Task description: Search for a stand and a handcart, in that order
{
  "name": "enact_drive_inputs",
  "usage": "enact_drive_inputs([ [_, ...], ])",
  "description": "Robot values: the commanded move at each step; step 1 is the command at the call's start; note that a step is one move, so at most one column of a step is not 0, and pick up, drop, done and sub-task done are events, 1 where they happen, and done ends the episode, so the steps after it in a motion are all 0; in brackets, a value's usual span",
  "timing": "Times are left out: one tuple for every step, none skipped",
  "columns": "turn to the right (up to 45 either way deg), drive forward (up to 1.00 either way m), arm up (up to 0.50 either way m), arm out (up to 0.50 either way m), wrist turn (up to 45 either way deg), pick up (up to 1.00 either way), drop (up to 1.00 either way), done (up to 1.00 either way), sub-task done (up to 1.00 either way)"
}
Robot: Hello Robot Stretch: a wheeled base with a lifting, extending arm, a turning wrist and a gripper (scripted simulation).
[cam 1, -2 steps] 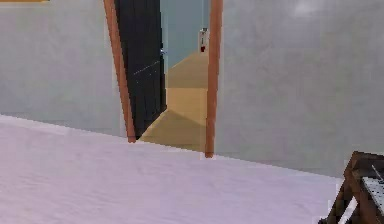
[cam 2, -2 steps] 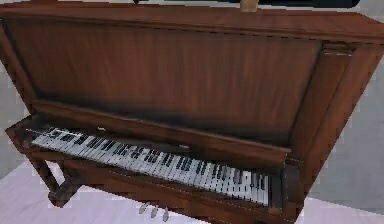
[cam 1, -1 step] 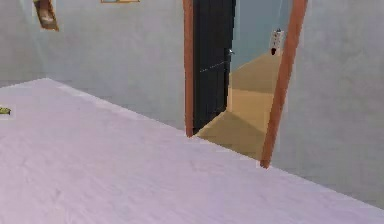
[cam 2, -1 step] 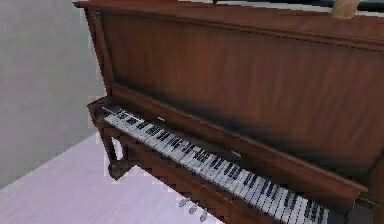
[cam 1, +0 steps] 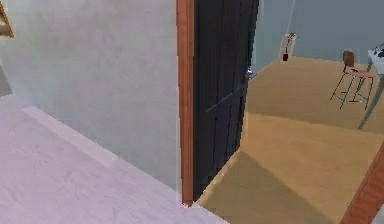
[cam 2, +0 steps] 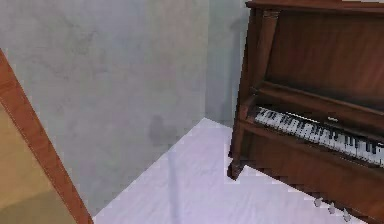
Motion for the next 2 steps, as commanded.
enact_drive_inputs([
  [0.0,0.25,0.00,0.00,0.0,0.00,0.00,0.00,0.00],
  [30.0,0.00,0.00,0.00,0.0,0.00,0.00,0.00,0.00],
])
